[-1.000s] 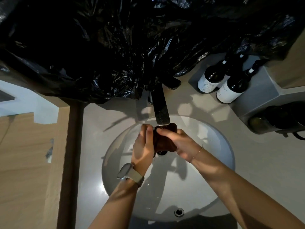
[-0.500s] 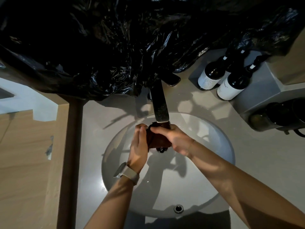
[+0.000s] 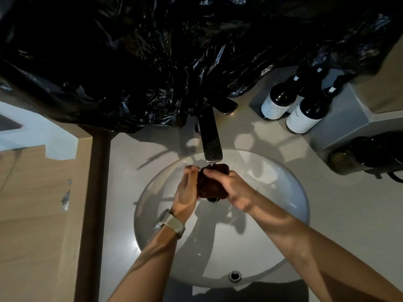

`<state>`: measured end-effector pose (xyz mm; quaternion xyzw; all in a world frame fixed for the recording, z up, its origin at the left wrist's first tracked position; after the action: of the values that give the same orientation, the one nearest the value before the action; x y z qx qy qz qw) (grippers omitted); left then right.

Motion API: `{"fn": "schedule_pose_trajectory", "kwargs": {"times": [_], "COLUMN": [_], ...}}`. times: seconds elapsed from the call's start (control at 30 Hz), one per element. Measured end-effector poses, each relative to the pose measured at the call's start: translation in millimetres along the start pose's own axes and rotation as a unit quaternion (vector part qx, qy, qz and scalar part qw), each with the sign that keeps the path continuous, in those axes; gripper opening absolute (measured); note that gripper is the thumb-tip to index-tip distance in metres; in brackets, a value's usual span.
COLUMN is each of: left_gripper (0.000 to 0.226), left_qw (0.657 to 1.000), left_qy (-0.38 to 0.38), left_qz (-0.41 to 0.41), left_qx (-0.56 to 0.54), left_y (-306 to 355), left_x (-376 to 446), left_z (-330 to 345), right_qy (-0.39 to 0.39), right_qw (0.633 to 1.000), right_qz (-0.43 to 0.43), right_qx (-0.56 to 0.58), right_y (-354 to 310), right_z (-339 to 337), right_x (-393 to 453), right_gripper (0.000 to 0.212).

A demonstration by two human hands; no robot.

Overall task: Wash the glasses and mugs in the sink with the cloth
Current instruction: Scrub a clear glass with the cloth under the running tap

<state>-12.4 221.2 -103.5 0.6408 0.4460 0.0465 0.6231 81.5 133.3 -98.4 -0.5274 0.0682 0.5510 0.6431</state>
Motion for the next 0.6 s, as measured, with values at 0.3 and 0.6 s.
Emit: {"fn": "schedule_pose_trajectory", "kwargs": {"times": [0.3, 0.6], "left_gripper": [0.03, 0.059], "left_qw": [0.987, 0.986], "left_qy": [0.052, -0.033], "left_qz": [0.101, -0.106], "left_qx": [0.116, -0.122], "left_y": [2, 9], "left_x": [-3, 9], "left_z": [-3, 3], "right_qy": [0.03, -0.056], "right_qw": [0.998, 0.976], "right_qz": [0.063, -0.171], "right_qx": [0.007, -0.124], "right_y": [-7, -7], "right_z": [5, 17], "right_x": [5, 0], "right_gripper": [0.034, 0.017]}}
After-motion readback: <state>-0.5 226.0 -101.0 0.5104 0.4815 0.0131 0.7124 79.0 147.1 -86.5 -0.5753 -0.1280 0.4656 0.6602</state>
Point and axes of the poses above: each hand's wrist, its own x-axis towards the middle knuckle, its own z-axis out of the palm, y = z × x, the point moved 4 cm from there along x, towards the middle knuckle, and after that the axes turned 13 degrees about x, right-handed, at the moved point
